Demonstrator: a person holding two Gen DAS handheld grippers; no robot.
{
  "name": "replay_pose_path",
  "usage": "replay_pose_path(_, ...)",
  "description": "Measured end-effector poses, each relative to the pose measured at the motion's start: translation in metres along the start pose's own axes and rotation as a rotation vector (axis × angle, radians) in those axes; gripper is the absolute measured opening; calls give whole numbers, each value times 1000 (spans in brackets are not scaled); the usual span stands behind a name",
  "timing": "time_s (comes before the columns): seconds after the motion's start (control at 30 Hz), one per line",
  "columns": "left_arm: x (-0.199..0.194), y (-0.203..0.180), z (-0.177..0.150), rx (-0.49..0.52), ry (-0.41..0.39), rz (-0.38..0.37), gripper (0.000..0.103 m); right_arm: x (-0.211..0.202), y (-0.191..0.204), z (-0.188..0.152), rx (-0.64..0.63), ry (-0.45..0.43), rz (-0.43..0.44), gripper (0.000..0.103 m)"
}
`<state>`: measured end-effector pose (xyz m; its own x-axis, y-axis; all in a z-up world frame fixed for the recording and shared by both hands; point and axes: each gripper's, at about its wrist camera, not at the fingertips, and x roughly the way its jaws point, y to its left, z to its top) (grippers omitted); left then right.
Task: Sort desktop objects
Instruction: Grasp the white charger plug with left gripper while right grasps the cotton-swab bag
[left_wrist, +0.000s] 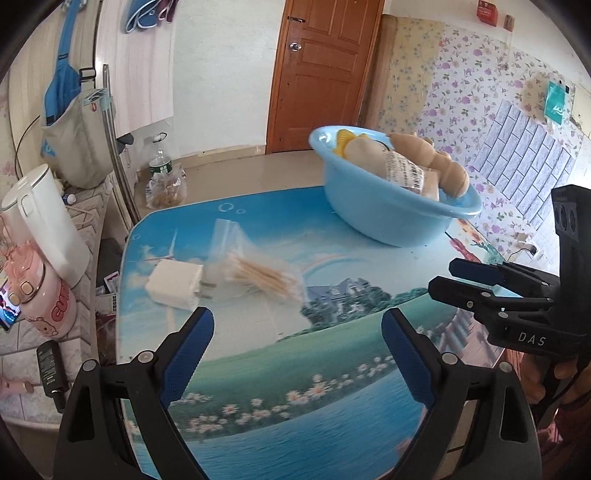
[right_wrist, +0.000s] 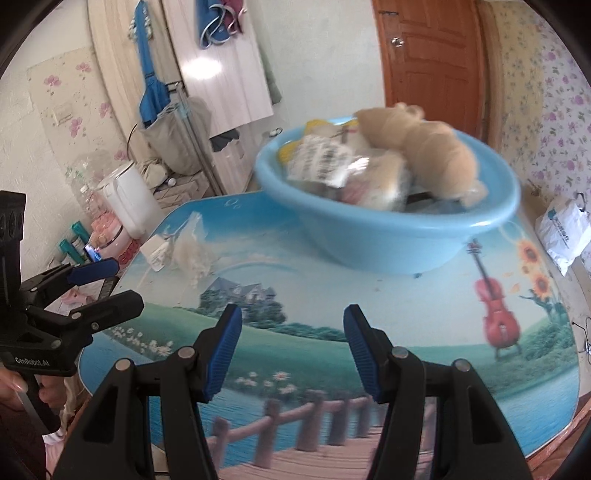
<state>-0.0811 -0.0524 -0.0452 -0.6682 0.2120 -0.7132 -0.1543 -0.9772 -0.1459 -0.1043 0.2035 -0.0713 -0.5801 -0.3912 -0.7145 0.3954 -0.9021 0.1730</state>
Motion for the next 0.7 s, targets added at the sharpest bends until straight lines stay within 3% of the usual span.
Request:
replay_pose_path(0.37, 15, 59, -2, 16, 34, 86, 92, 36, 52, 15, -87, 37, 48, 57)
replay_pose_path(0.53, 31, 84, -1, -34, 59, 58, 92, 57, 71, 27, -126, 56, 66, 57)
replay_pose_path(0.7, 48, 92, 6, -7, 77, 52, 92, 74, 84, 34, -167, 83, 71, 57)
